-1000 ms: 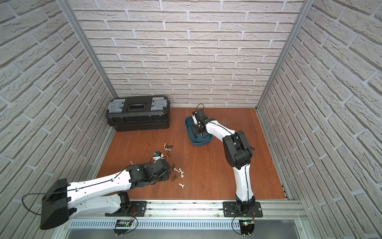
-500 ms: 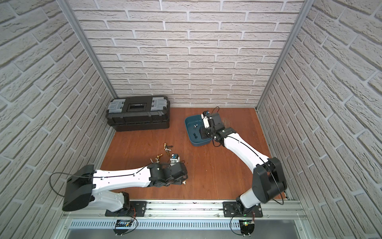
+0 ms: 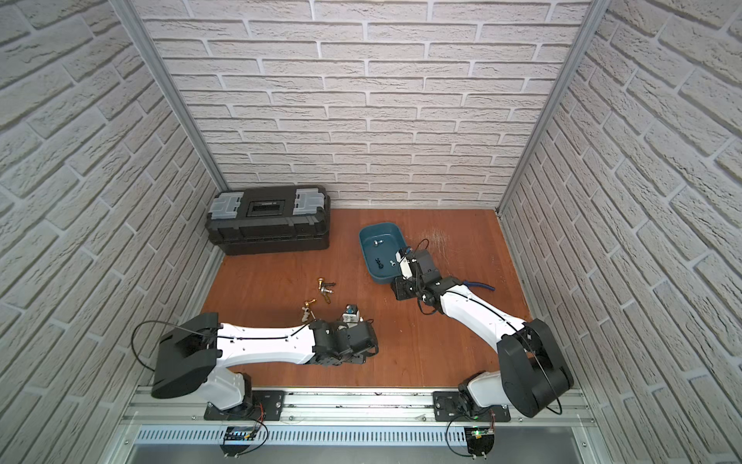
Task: Put the chess pieces into the storage box
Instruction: Pick up the chess piece at the center of the board.
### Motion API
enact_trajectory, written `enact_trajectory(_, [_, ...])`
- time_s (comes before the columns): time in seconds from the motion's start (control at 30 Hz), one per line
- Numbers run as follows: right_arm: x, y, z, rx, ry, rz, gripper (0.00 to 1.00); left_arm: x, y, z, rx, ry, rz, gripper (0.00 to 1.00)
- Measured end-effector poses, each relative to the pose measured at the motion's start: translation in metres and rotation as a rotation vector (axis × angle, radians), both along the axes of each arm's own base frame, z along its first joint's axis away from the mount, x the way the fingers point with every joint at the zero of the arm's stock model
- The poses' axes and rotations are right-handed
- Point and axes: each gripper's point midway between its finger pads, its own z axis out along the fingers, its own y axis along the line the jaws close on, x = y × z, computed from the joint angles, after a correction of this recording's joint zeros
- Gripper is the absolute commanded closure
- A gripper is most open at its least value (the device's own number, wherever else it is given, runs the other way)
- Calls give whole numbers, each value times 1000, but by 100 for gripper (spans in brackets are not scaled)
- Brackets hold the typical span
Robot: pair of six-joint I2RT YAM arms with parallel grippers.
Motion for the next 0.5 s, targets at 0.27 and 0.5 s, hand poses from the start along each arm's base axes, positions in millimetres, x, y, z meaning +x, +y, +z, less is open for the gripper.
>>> enact_trajectory(0.27, [-1,7,-11,2,20,16,62,-7,-2,-19,38,45,-33,42])
enact_trajectory(0.5, [-1,9,-10,12,19,24,62,-9,-1,-22,43,55,-27,46])
